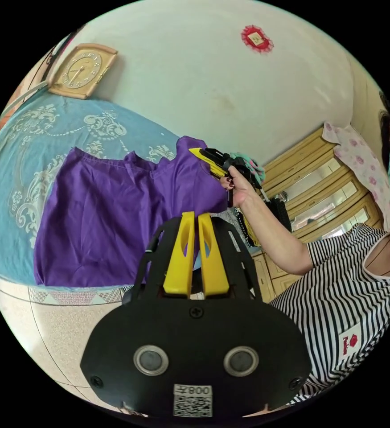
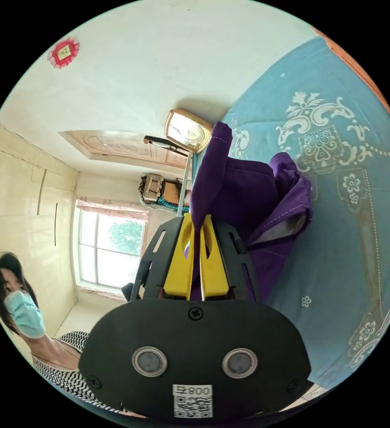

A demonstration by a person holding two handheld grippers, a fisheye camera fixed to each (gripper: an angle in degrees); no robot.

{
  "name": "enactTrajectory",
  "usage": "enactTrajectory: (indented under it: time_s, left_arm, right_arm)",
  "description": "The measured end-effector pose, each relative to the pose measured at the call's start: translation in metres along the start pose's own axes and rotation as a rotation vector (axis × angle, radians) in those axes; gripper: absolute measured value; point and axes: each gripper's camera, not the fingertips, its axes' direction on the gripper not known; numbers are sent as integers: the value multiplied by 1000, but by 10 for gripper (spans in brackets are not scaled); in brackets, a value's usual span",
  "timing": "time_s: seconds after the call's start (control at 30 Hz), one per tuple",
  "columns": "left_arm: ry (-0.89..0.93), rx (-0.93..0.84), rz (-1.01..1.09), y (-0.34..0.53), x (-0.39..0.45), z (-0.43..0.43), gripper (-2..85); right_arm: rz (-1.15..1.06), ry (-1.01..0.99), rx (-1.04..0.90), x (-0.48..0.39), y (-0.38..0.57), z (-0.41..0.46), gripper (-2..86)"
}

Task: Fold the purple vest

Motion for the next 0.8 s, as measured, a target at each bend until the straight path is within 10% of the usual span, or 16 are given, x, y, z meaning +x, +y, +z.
enactTrajectory:
  time_s: [0.8]
  left_arm:
    - [172, 319, -694, 172, -337, -99, 16]
  right_arm:
    - [-102, 398, -493, -202, -99, 287, 49]
